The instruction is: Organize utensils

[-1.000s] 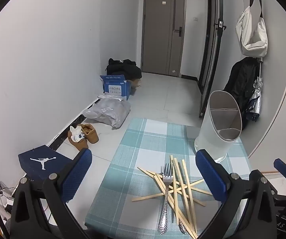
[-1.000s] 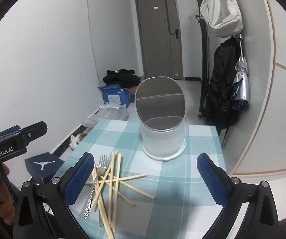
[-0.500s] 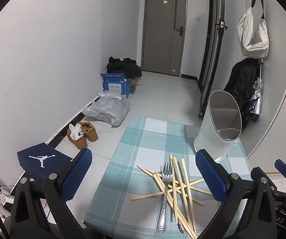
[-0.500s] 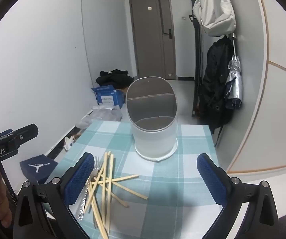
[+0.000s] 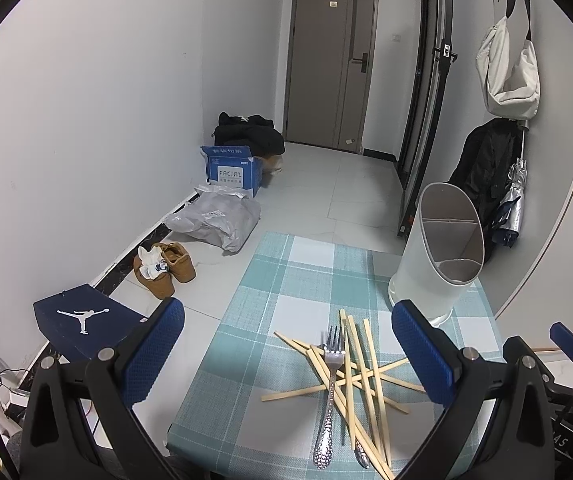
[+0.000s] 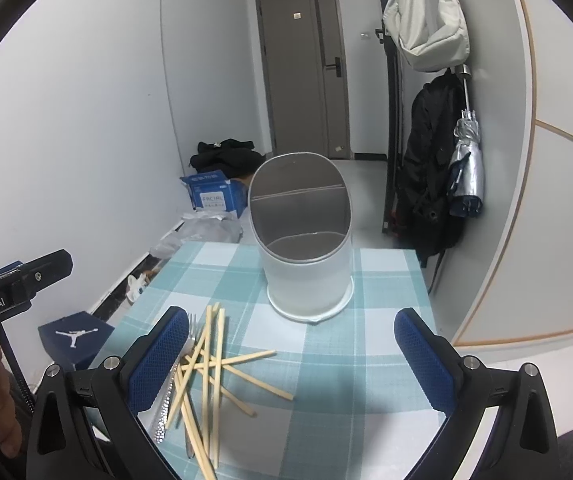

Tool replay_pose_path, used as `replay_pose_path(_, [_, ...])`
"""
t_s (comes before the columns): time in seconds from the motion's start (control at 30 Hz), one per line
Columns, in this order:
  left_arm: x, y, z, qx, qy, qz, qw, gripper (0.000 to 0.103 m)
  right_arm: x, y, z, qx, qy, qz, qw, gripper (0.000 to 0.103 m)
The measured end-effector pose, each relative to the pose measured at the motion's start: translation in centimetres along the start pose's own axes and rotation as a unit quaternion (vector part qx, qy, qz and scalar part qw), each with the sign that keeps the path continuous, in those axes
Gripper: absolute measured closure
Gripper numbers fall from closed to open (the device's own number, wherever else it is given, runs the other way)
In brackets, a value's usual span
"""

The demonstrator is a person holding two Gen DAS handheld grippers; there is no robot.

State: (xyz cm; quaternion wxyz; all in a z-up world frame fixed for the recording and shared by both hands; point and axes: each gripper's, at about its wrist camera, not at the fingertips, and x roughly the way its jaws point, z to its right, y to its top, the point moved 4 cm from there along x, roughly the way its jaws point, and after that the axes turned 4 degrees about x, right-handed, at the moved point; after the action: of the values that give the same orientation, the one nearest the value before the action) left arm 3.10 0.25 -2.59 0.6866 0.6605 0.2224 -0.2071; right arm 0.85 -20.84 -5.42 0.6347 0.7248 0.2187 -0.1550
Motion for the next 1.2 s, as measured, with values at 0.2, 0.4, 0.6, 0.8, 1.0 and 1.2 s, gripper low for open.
replay_pose_path(0.2, [-0.03,0.02,-0.07,0.001,0.002,-0.001,1.0,0.001,0.02,-0.02,0.01,0.0,-0.002,0.001,1.0,0.0])
replay_pose_path(0.4, [-0.02,0.05,-0.18,0.0,0.002,-0.004,1.0,0.001,-0.07,0.02,0.26,0.004,-0.001,0.002,1.0,0.0])
replay_pose_path(0.6, [0.08,0.1,-0.04,-0.002,0.002,-0.004,1.0,0.001,-0.19,0.08,0.36,0.004,-0.002,0.003,1.0,0.0])
replay_pose_path(0.8, [0.06,0.08,0.03,-0.002,0.003,-0.003,1.0,0.001,-0.15,0.1,0.31,0.004,-0.002,0.003,1.0,0.0])
replay_pose_path(1.0, [0.12,0.06,0.13,0.001,0.004,-0.005,1.0,0.001,-0.21,-0.01,0.26,0.003,0.001,0.002,1.0,0.0])
replay_pose_path(1.2, [0.14,0.04,0.19,0.001,0.004,-0.006,1.0,0.001,0.1,0.01,0.13,0.003,0.001,0.001,1.0,0.0])
